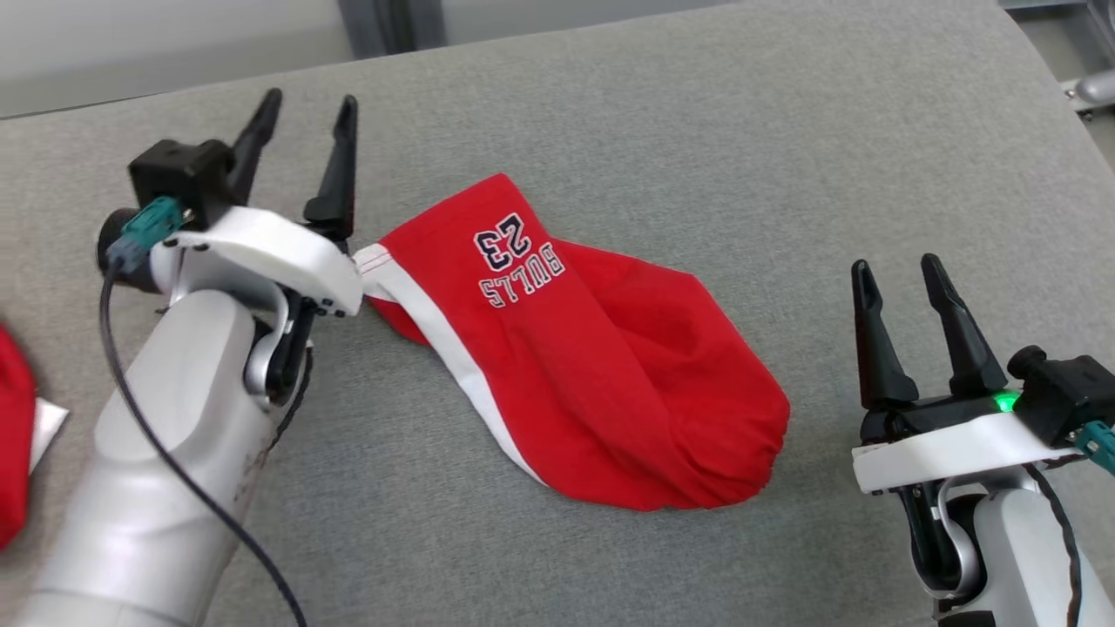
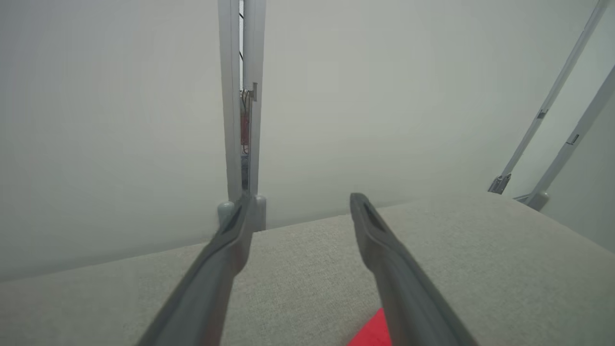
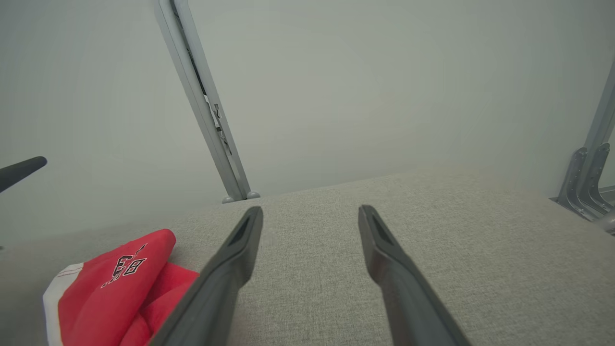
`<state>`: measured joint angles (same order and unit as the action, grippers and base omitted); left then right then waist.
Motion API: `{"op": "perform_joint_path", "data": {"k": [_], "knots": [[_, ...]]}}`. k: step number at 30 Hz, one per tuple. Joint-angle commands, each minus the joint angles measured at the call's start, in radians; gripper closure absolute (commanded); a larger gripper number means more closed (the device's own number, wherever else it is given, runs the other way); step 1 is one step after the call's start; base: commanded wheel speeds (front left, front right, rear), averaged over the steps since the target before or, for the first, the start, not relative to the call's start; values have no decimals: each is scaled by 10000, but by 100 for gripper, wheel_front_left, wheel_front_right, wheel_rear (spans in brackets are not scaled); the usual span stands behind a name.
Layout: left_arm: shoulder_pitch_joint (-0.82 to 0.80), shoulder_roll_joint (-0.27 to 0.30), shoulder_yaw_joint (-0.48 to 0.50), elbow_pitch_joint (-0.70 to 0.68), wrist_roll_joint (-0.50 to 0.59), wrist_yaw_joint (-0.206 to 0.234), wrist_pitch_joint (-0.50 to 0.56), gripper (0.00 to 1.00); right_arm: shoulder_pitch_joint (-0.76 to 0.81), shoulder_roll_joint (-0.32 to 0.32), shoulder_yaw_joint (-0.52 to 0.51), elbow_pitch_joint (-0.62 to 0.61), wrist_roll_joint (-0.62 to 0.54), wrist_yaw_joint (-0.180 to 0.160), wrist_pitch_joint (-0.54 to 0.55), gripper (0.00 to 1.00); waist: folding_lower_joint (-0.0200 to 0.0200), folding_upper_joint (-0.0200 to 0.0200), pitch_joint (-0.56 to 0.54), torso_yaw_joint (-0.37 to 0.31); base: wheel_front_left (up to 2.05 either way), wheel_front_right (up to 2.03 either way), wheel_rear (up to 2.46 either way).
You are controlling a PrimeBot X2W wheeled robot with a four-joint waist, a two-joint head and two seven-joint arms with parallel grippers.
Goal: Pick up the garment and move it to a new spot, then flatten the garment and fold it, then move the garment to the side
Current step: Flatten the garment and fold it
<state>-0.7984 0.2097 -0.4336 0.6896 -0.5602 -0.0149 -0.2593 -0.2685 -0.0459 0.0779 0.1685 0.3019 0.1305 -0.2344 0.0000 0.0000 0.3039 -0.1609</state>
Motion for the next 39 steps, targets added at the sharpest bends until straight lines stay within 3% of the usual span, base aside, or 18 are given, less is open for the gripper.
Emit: {"op": "perform_joint_path", "data": {"k": [1,10,18,27,39], "knots": [[385,154,148,-349,197,138,-28,0,31,-69,-27,-72,-82,5,-50,0,0,0,-118,197,0,0,0],[3054,891,1640,-4334,1302,1022,-34,0,183,-75,-226,-468,-669,5,97,0,0,0,-458,929,0,0,0],[5376,1349,2200,-6527,1639,1732,-31,0,424,-75,-227,-530,-1007,5,275,0,0,0,-956,1026,0,0,0],[6946,1520,2259,-7613,1716,2308,275,0,927,-75,-345,-512,-1241,5,504,0,0,0,-1468,1034,0,0,0],[7268,1670,2082,-7373,1619,2212,424,0,1430,-73,-456,-733,-1176,5,792,0,0,0,-1920,1062,0,0,0]]}}
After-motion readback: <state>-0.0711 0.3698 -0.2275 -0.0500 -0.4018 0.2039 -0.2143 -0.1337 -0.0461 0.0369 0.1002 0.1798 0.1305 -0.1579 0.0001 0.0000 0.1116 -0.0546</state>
